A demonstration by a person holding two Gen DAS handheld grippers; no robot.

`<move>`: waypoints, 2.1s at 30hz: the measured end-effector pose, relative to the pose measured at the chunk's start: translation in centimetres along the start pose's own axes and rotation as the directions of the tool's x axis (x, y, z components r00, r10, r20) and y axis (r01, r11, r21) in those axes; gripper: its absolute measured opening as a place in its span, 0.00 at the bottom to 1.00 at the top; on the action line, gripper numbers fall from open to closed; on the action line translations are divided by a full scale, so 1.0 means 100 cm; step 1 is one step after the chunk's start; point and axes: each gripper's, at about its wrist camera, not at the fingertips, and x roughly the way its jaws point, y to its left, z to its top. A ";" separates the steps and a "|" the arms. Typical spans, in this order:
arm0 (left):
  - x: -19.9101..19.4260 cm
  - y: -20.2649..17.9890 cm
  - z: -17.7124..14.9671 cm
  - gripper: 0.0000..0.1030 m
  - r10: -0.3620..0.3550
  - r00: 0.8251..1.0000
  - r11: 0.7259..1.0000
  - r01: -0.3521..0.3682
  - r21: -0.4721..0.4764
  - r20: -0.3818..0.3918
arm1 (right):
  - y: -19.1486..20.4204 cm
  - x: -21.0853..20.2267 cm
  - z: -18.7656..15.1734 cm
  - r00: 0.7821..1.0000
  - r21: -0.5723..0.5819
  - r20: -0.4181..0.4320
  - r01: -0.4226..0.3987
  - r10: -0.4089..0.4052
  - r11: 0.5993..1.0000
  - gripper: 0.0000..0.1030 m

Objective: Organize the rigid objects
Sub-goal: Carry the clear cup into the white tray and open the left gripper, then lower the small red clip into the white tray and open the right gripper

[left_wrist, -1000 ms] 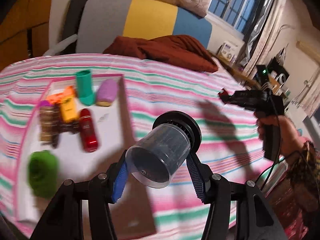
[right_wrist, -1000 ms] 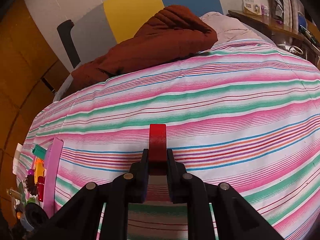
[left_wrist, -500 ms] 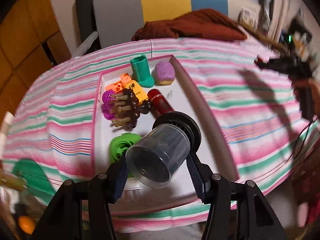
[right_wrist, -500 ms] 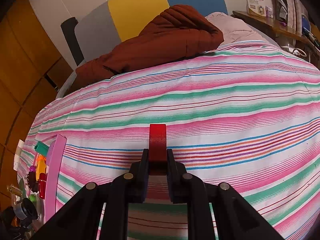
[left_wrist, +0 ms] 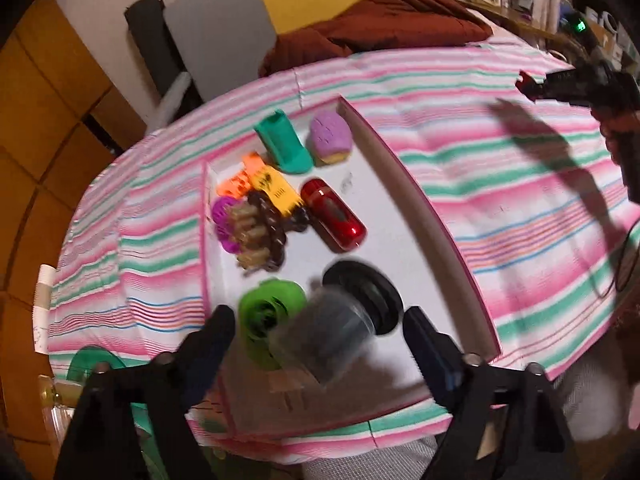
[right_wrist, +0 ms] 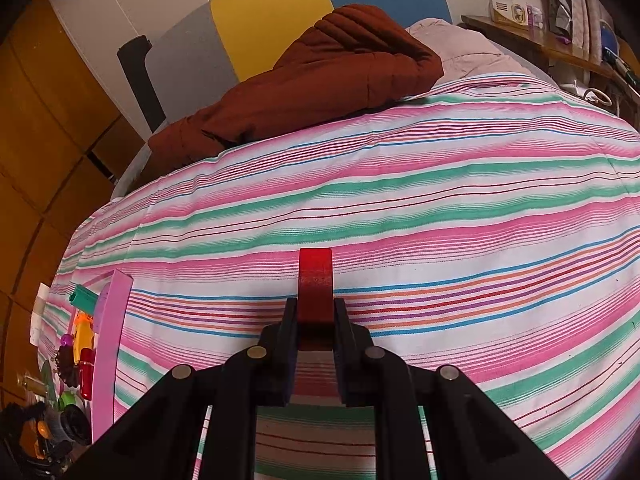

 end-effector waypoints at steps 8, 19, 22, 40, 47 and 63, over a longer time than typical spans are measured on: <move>0.004 0.011 -0.001 0.75 -0.045 0.999 0.993 0.047 -0.106 0.023 | 0.000 0.001 0.001 1.000 -0.001 -0.001 -0.001 0.001 1.000 0.14; -0.019 0.034 -0.024 0.96 -0.233 0.926 0.835 0.347 -0.427 0.298 | 0.001 0.001 0.000 1.000 -0.001 -0.006 -0.023 0.023 1.000 0.14; -0.025 0.033 -0.027 0.96 -0.245 0.903 0.808 0.391 -0.440 0.353 | 0.002 0.001 -0.001 1.000 -0.004 -0.008 -0.025 0.025 1.000 0.14; -0.048 0.013 -0.034 1.00 -0.201 0.862 0.832 0.401 -0.383 0.465 | 0.074 -0.009 -0.029 1.000 -0.258 0.014 0.011 -0.008 0.966 0.14; -0.046 0.020 -0.039 1.00 -0.166 0.881 0.828 0.368 -0.422 0.443 | 0.107 -0.020 -0.052 0.999 -0.303 0.002 -0.040 0.043 0.952 0.14; -0.050 0.054 -0.060 1.00 0.132 0.925 0.832 0.092 -0.547 0.356 | 0.208 -0.040 -0.116 0.941 -0.341 -0.153 -0.336 0.301 0.878 0.14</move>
